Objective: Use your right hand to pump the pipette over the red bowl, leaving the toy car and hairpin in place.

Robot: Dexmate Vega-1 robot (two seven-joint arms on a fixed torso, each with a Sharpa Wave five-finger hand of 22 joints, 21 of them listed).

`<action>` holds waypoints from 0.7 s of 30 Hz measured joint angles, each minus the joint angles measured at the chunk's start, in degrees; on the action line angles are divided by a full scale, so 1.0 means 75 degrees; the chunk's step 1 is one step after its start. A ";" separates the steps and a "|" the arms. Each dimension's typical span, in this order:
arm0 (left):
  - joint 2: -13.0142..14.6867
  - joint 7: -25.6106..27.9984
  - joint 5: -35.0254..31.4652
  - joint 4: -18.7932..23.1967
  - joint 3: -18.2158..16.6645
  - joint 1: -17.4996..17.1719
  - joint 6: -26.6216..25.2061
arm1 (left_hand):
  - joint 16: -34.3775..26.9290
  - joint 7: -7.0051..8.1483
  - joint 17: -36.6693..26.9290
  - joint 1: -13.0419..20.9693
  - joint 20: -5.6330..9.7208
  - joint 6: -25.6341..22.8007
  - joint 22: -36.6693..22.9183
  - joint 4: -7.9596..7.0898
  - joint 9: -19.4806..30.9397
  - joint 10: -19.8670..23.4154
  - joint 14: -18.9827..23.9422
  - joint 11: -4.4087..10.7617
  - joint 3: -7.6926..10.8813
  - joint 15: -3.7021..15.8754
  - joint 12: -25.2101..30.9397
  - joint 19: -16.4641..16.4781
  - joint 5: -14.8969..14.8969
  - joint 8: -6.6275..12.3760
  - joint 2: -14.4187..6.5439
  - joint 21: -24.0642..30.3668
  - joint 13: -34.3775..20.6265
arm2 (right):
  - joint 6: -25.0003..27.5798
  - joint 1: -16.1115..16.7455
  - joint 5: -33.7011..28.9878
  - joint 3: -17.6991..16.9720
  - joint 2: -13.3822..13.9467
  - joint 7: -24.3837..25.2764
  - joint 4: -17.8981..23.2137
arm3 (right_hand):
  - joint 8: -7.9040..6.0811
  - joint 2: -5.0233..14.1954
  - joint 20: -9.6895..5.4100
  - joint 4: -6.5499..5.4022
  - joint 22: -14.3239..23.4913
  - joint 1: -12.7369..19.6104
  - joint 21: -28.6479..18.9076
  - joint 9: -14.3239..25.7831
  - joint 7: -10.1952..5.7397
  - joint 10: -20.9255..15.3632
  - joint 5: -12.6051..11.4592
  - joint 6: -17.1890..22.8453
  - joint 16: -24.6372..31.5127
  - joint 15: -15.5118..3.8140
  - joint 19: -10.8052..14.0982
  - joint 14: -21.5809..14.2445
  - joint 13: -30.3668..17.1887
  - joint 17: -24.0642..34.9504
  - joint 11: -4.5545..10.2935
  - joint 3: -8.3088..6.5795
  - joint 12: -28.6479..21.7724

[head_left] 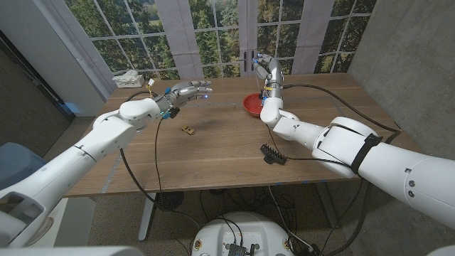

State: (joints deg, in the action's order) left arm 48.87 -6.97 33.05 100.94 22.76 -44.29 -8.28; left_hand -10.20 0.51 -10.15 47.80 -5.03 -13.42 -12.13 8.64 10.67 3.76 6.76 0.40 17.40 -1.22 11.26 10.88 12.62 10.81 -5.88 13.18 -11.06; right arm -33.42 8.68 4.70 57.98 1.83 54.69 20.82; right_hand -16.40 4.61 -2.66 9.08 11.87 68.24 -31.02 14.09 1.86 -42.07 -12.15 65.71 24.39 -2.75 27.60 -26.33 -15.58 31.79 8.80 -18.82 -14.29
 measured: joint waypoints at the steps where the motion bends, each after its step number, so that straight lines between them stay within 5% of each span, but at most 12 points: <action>1: -0.0001 -0.0001 -0.0001 -0.0001 0.0002 0.0002 -0.0002 | 0.0000 0.0000 0.0000 0.0000 0.0003 0.0000 0.0000 0.0000 0.0000 0.0000 0.0000 0.0000 0.0000 0.0000 0.0000 -0.0003 0.0000 0.0000 0.0000 0.0000 0.0000 | -0.0014 0.0001 0.0003 -0.0003 0.0000 0.0000 0.0000 | 0.0000 0.0000 0.0000 -0.0008 0.0000 0.0000 0.0000 -0.0015 -0.0037 -0.0027 0.0000 0.0014 0.0028 0.0029 0.0000 -0.0029 -0.0001 0.0022 -0.0026 0.0013 -0.0017; 21: -0.0034 -0.0016 -0.0038 -0.0003 0.0061 0.0074 -0.0062 | 0.0000 -0.0002 0.0000 0.0001 0.0003 -0.0055 0.0001 0.0000 0.0001 0.0000 0.0000 0.0000 0.0000 -0.0001 0.0000 -0.0003 0.0000 0.0000 0.0000 0.0058 0.0000 | -0.0389 0.0043 0.0026 -0.0145 0.0009 0.0203 0.0002 | 0.0102 -0.0051 0.0000 0.0034 -0.0001 -0.0052 -0.0118 -0.0143 -0.0127 -0.0054 0.0113 -0.0113 0.0083 0.0013 0.0001 -0.0123 -0.0040 0.0064 -0.0054 0.0096 -0.0017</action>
State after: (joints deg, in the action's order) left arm 48.61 -7.09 32.77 100.92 23.22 -43.73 -8.74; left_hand -10.20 0.50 -10.15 47.81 -5.00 -13.83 -12.13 8.64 10.68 3.76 6.76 0.40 17.40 -1.22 11.26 10.86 12.62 10.81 -5.89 13.61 -11.06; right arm -36.33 9.01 4.90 56.89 1.90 56.21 20.84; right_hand -15.63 4.22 -2.66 9.33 11.87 67.86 -31.90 13.02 0.91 -42.48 -11.30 64.86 25.01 -2.66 27.61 -27.25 -15.88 32.27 8.39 -18.10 -14.42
